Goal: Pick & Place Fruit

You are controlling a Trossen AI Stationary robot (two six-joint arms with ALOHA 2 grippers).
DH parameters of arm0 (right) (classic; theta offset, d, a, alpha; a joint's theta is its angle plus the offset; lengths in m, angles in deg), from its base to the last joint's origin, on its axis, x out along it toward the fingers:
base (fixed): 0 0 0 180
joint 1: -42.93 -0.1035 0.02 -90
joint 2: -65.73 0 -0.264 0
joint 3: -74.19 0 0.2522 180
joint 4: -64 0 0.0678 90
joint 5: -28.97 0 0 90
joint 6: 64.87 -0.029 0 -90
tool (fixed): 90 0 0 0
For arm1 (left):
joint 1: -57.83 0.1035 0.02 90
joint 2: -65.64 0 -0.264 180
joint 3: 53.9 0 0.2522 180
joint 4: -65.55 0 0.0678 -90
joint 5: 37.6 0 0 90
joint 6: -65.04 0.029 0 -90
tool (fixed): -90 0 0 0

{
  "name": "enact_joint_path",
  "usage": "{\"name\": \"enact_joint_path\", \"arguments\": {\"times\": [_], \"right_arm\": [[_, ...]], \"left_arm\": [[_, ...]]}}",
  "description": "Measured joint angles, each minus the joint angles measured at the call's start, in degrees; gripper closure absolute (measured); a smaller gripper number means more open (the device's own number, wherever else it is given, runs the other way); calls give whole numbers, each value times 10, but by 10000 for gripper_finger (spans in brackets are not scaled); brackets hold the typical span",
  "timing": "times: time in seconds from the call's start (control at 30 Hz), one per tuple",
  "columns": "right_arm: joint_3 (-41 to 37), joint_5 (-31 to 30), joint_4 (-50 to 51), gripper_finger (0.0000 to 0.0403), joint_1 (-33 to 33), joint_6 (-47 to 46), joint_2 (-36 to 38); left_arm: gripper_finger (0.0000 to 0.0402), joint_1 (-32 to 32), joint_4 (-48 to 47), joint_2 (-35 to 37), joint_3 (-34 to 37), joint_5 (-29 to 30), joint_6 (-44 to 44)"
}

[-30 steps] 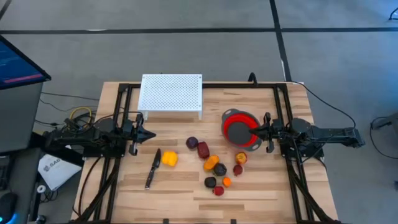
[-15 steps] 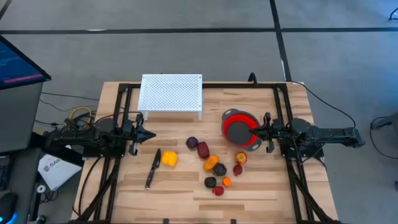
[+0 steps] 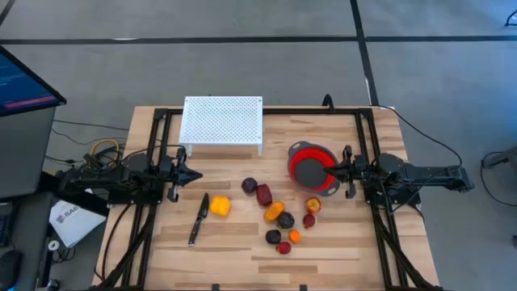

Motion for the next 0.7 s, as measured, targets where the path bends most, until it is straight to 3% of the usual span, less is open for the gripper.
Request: {"name": "enact_joint_path", "arguments": {"times": [0.3, 0.47, 0.6, 0.7], "right_arm": [[2, -3, -163, 403, 8, 70, 0], [11, -18, -255, 403, 14, 9, 0], [10, -16, -273, 403, 17, -30, -3], [12, -16, -300, 403, 18, -61, -42]], "left_arm": [[399, 0, 0, 0, 0, 0, 0], [399, 0, 2, 0, 0, 0, 0], [399, 0, 17, 0, 0, 0, 0], [399, 0, 21, 0, 0, 3, 2]]}}
